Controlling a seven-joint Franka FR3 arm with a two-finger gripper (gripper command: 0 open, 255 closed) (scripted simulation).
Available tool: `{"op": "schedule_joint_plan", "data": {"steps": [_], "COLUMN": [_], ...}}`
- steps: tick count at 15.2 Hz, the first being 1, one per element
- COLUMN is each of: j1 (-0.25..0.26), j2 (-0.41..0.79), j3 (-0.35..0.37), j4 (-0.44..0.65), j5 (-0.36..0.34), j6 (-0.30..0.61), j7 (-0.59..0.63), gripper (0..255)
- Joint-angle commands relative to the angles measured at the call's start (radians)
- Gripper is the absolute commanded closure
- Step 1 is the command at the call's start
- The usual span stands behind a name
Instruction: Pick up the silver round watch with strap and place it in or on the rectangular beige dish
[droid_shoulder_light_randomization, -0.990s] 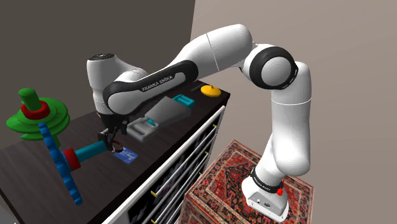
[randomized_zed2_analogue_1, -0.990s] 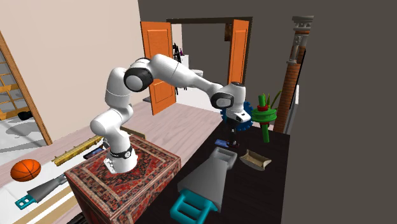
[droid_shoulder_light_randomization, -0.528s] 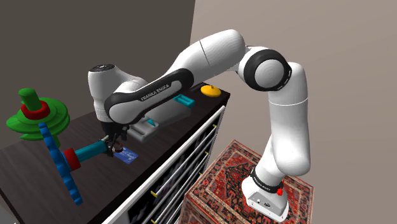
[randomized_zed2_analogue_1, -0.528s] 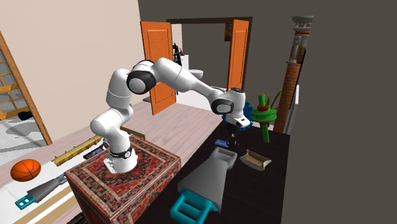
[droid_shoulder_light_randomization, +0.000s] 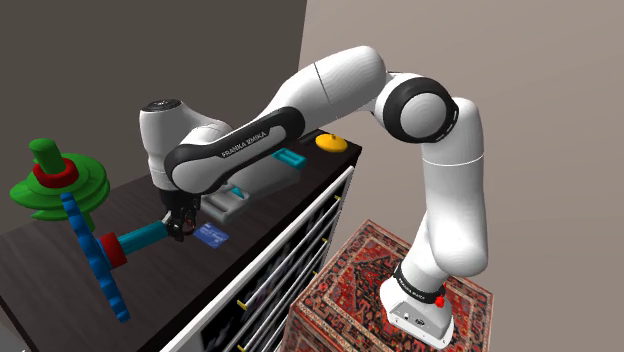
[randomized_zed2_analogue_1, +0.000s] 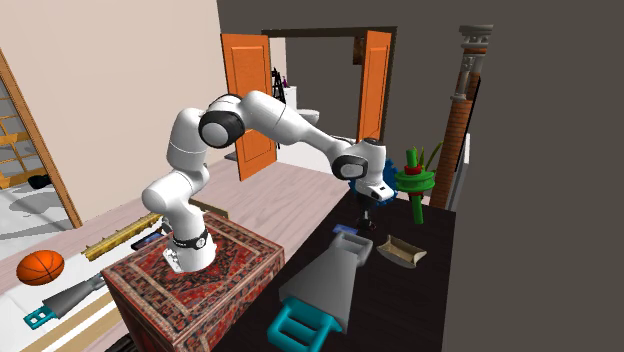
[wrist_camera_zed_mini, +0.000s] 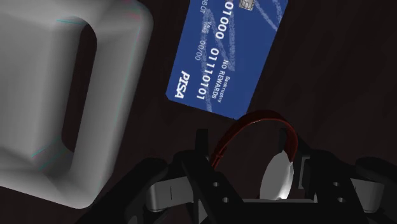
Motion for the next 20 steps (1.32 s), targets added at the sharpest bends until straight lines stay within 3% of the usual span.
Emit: {"op": "schedule_joint_plan", "data": {"steps": [1,8,20], "j1": [0.003,0.003,-0.005], "j2": [0.005,0.004,-0.065], "j3": [0.003,0.003,0.018], "j4": [-0.002,-0.003,0.063], "j5": [0.002,0.002,0.030], "j6": [0.001,0.002,-0.130], "j7": [0.000,0.000,-0.017], "gripper": [255,255,255]}}
